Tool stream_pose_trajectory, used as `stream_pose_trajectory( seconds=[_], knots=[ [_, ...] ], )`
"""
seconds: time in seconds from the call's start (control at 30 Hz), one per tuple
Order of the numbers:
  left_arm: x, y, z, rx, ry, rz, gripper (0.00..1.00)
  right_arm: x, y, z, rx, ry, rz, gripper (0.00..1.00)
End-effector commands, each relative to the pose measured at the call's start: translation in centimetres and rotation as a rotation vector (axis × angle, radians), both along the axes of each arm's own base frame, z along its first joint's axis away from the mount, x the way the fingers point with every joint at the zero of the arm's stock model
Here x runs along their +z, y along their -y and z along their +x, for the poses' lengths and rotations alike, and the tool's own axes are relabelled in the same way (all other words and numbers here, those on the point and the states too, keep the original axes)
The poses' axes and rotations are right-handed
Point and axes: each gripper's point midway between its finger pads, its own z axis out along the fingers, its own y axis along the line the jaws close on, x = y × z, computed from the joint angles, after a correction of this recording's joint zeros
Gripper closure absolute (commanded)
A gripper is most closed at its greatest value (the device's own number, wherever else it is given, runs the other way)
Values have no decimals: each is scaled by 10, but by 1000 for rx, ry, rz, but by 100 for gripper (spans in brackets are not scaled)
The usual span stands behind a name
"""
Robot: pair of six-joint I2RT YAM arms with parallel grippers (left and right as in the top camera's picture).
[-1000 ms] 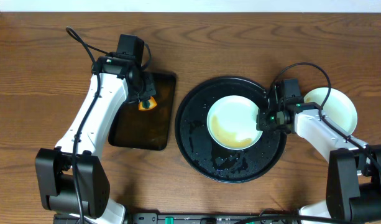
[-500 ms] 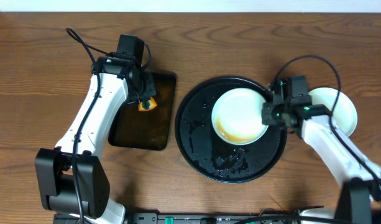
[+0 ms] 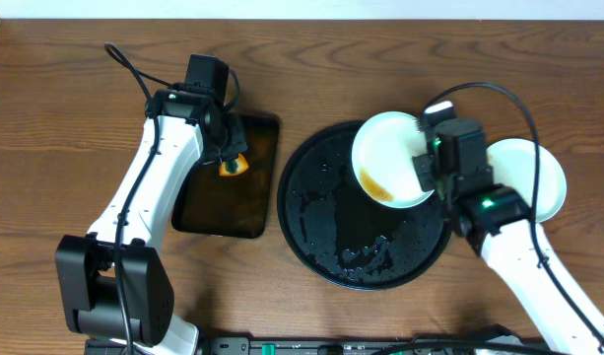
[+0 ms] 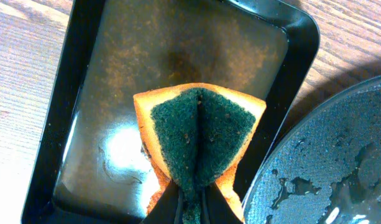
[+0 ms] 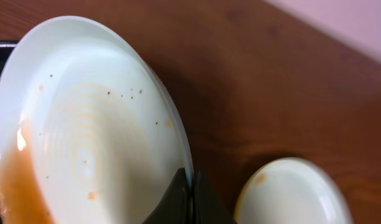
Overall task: Clean dirty plates on tray and stack at the side
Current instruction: 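Tilt and lift the lower blue plate with the right gripper, then carry the blue plate right and place it on the plate stack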
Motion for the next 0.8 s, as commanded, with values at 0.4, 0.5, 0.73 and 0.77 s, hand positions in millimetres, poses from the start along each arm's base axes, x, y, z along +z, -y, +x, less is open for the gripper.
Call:
stream_pose_trajectory(
  seconds=[0.4, 0.5, 0.73, 0.77],
  knots=[
    [-5, -3, -1, 5, -13, 13, 92, 79, -54, -18, 115, 291, -567, 99],
    [-5, -3, -1, 5, -13, 13, 92, 82, -63, -20, 148, 305, -588, 99],
    [-5, -3, -1, 5, -13, 13, 92, 85, -63, -20, 143, 315, -591, 99],
    [-5, -3, -1, 5, -13, 13, 92, 86, -63, -20, 139, 317, -592, 99]
  ],
)
